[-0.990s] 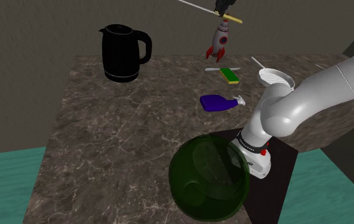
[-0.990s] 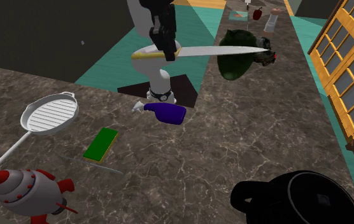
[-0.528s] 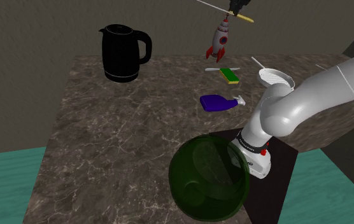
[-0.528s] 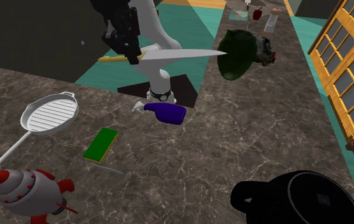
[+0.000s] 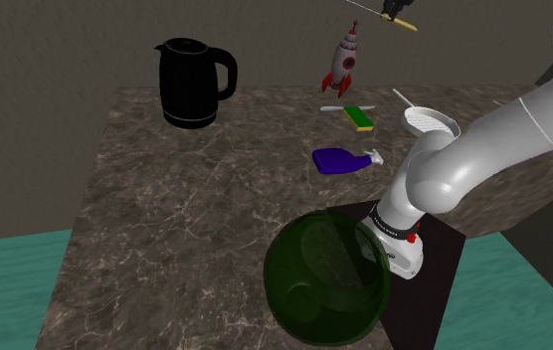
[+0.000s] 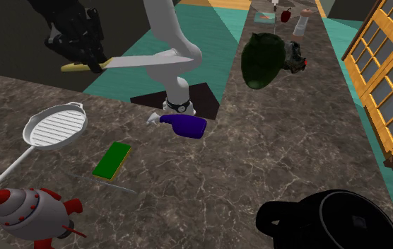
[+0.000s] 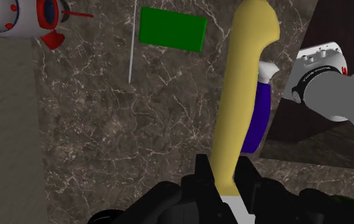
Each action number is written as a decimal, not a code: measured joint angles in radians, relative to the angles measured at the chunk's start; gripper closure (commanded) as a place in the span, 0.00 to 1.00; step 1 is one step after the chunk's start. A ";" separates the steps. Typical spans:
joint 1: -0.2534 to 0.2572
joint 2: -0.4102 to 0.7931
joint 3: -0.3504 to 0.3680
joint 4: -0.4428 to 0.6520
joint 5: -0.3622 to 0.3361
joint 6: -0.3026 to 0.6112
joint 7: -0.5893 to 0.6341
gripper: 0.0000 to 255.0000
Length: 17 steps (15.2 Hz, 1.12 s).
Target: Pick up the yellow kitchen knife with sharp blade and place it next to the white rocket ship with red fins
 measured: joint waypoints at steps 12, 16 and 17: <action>0.062 0.398 -0.578 0.322 0.173 -0.066 -0.509 1.00; -0.272 0.755 -0.652 0.529 0.488 -0.173 -0.805 1.00; -0.418 0.833 -0.603 0.618 0.557 -0.216 -0.855 1.00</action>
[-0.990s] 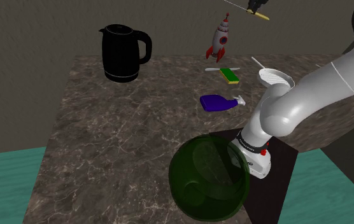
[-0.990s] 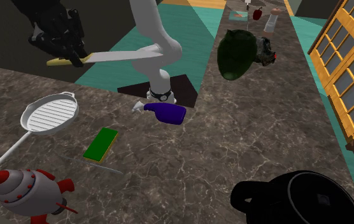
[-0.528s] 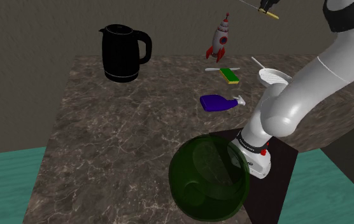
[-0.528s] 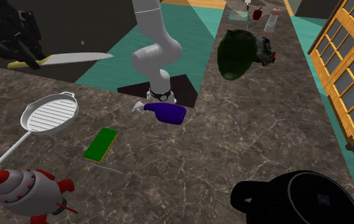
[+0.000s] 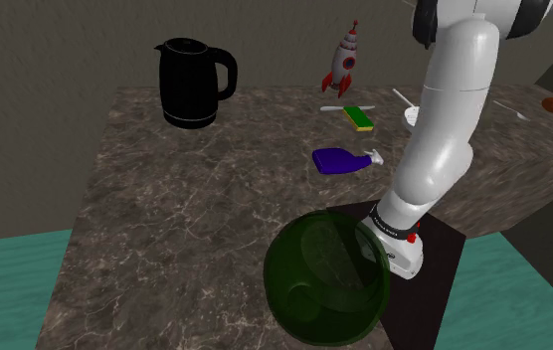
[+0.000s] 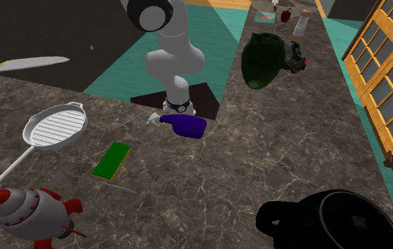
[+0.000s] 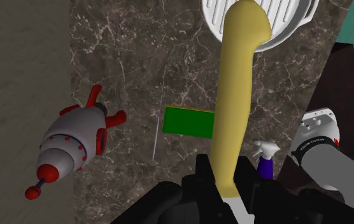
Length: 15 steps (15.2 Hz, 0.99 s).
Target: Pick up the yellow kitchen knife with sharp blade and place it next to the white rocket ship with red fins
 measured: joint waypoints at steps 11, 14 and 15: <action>-0.146 0.100 0.043 -0.018 0.070 0.064 -0.101 1.00; -0.082 0.076 0.018 -0.107 0.041 0.123 -0.107 1.00; -0.065 0.071 0.013 -0.130 0.034 0.140 -0.106 1.00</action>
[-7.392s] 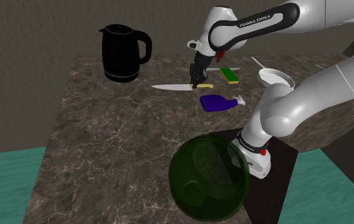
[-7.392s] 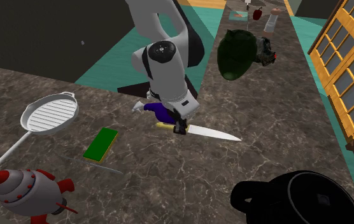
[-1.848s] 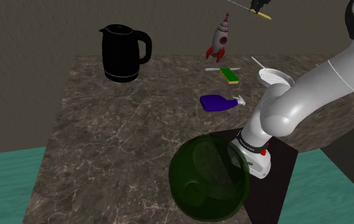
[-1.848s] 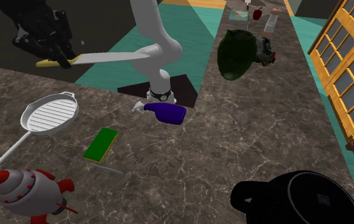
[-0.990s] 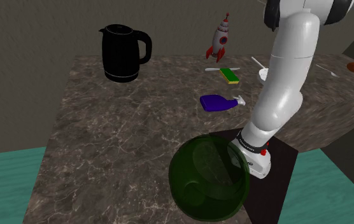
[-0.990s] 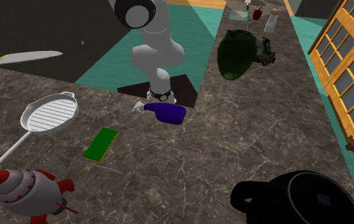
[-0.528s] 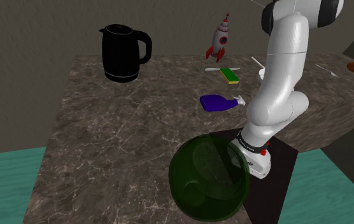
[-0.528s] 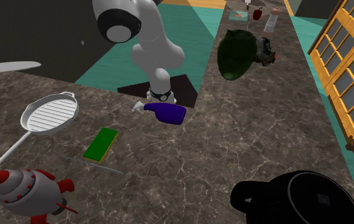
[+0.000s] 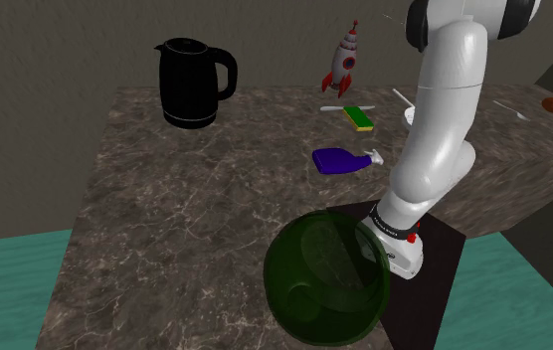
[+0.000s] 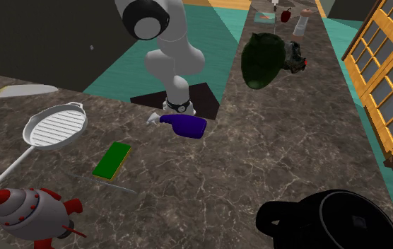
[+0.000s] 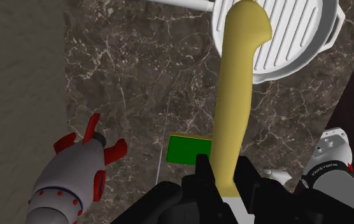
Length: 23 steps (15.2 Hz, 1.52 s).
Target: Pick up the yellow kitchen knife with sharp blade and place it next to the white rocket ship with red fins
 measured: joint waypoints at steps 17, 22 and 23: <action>0.209 -0.061 -0.074 -0.349 -0.063 0.276 -0.011 1.00; 0.233 -0.060 -0.078 -0.422 -0.061 0.342 -0.021 1.00; 0.239 -0.061 -0.080 -0.436 -0.061 0.354 -0.023 1.00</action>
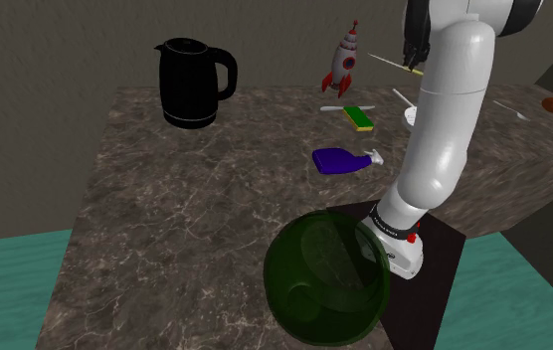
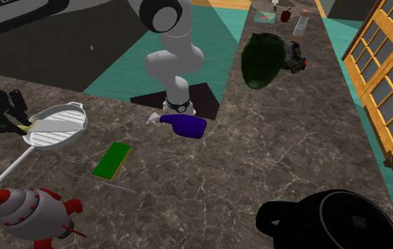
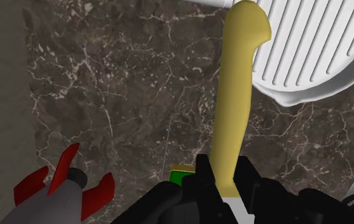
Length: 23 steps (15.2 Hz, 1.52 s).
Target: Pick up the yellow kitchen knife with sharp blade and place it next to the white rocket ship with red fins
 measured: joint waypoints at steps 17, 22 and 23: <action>0.000 0.053 0.046 -0.193 0.062 0.202 -0.055 1.00; -0.021 0.081 0.075 -0.230 0.091 0.252 -0.079 1.00; -0.025 0.087 0.082 -0.239 0.098 0.263 -0.084 1.00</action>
